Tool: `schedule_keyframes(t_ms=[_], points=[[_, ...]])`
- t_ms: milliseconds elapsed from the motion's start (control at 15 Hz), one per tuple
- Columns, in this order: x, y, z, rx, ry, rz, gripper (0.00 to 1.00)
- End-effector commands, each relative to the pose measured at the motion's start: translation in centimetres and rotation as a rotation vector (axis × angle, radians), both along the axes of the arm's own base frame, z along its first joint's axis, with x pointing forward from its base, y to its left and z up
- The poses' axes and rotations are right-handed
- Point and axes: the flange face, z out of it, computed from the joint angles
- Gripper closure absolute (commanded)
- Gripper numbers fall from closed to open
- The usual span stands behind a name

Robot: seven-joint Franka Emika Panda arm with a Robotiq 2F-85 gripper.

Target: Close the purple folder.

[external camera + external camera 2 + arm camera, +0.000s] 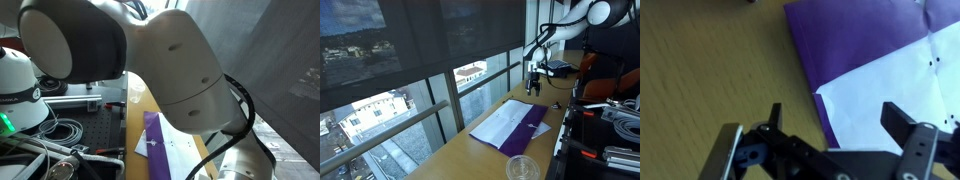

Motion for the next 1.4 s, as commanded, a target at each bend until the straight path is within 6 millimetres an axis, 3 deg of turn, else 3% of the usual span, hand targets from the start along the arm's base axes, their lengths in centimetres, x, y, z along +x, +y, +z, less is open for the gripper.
schedule_keyframes(t_ms=[0, 267, 600, 800, 1000, 1333], points=[[-2.0, 1.3, -0.2, 0.025, 0.022, 0.015, 0.00], [-3.8, 3.0, -1.4, 0.031, -0.014, 0.067, 0.00], [-5.1, 4.1, 0.3, 0.017, -0.139, 0.140, 0.00], [-6.6, 3.9, 1.9, 0.012, -0.215, 0.153, 0.00], [-8.4, 3.3, 2.2, 0.025, -0.259, 0.153, 0.00], [-9.5, 1.8, 0.5, 0.041, -0.306, 0.150, 0.00]])
